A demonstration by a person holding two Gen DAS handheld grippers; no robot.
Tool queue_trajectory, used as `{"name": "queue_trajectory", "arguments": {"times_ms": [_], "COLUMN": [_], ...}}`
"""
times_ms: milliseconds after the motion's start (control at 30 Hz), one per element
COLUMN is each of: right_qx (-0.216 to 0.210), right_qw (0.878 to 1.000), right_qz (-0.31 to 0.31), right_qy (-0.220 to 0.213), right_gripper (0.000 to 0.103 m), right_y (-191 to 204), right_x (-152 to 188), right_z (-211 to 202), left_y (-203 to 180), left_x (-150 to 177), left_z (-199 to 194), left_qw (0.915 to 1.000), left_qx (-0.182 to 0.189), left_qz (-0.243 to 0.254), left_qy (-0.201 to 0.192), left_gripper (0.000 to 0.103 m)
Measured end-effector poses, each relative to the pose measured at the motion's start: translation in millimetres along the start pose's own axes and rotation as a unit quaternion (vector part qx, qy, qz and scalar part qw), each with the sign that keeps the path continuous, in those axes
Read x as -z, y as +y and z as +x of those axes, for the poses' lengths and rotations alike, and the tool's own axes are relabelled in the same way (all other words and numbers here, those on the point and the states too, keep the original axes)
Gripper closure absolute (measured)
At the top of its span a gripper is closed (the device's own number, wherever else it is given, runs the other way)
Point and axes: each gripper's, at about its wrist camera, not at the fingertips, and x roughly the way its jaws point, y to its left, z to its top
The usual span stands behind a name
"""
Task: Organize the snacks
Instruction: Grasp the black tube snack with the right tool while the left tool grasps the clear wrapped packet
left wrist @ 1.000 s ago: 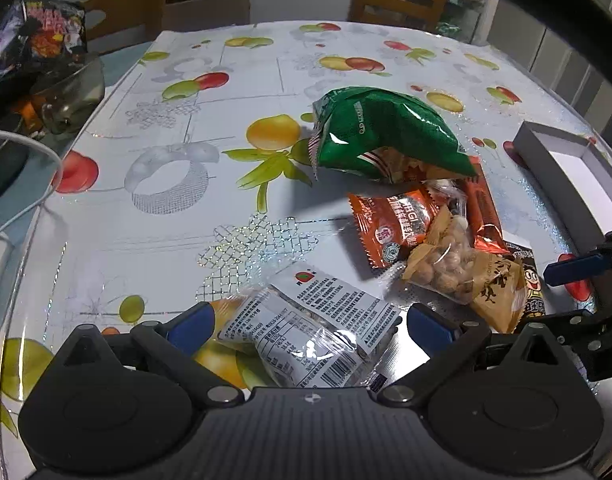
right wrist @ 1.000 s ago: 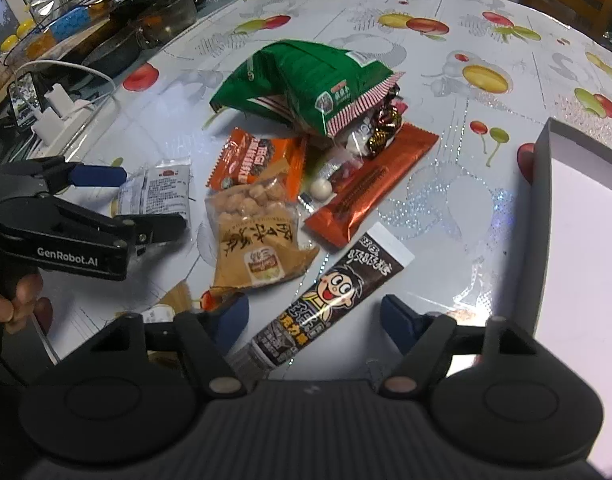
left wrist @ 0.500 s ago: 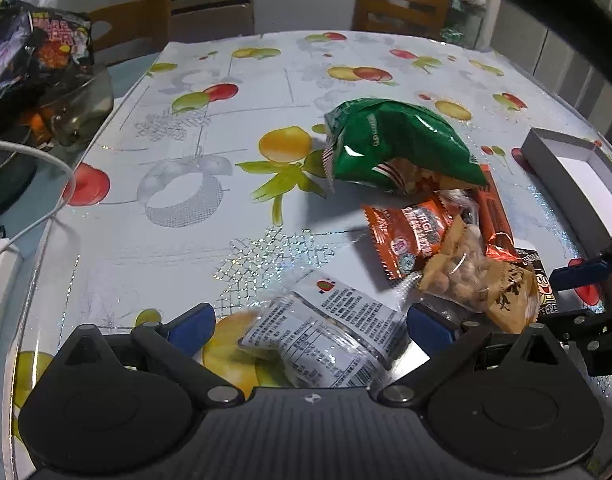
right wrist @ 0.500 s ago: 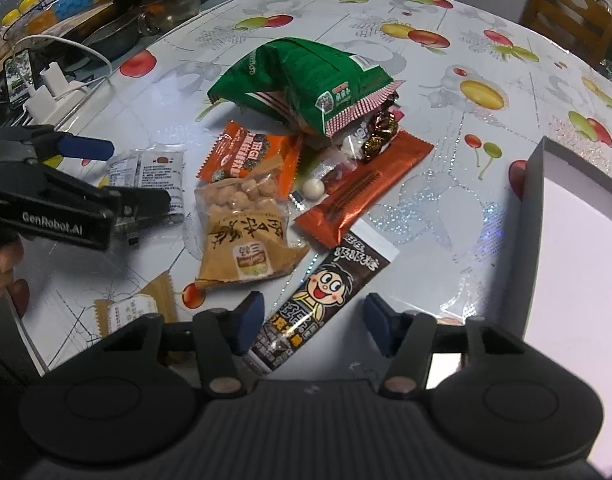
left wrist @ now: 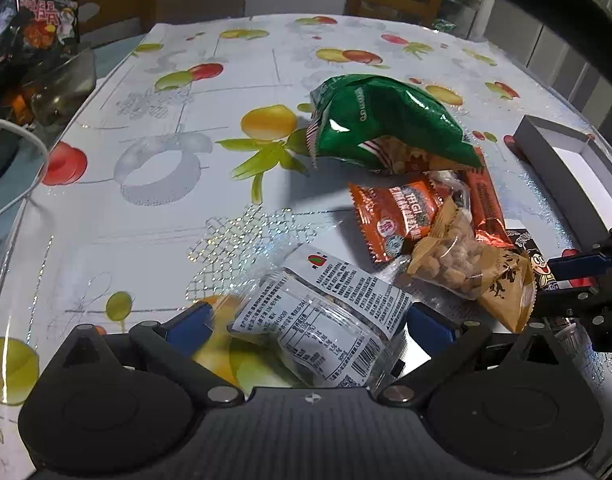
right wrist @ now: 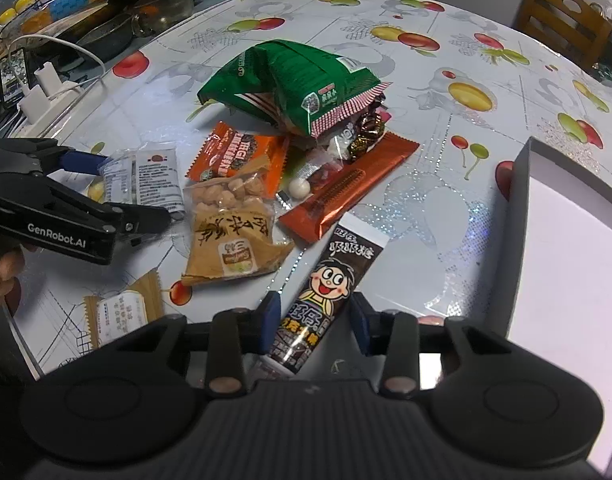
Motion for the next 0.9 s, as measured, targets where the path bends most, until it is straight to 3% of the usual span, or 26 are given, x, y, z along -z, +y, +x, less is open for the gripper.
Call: {"name": "queue_trajectory", "arguments": {"times_ms": [200,267,400,500,900], "right_qx": [0.0,0.0,0.0,-0.004,-0.009], "right_qw": [1.0,1.0,1.0,1.0,0.999], "right_qz": [0.004,0.005,0.01,0.017,0.04], "right_qy": [0.0,0.0,-0.002,-0.004,-0.025], "right_gripper": [0.068,0.068,0.07,0.072,0.077], "right_y": [-1.3,-2.2,-3.2,-5.1,-14.6], "right_x": [0.8,1.2,2.0,3.3,3.4], "right_z": [-1.0,-1.5,-2.1,-3.0,-13.5], "left_y": [-7.2,-7.6,-5.2,0.2,4.9], "left_x": [1.6,1.9,-0.3,-1.0,-11.6], "left_z": [-0.3,-3.3,-8.5,-14.2,-34.9], "left_qw": [0.9998,0.9996,0.9994,0.9985,0.9967], "left_qx": [0.003,0.008,0.027,0.051,0.062], "left_qz": [0.021,0.024,0.016,-0.002,-0.017], "left_qy": [-0.004,-0.012,-0.012,-0.019,-0.049], "left_gripper": [0.004,0.017,0.032,0.07,0.073]}}
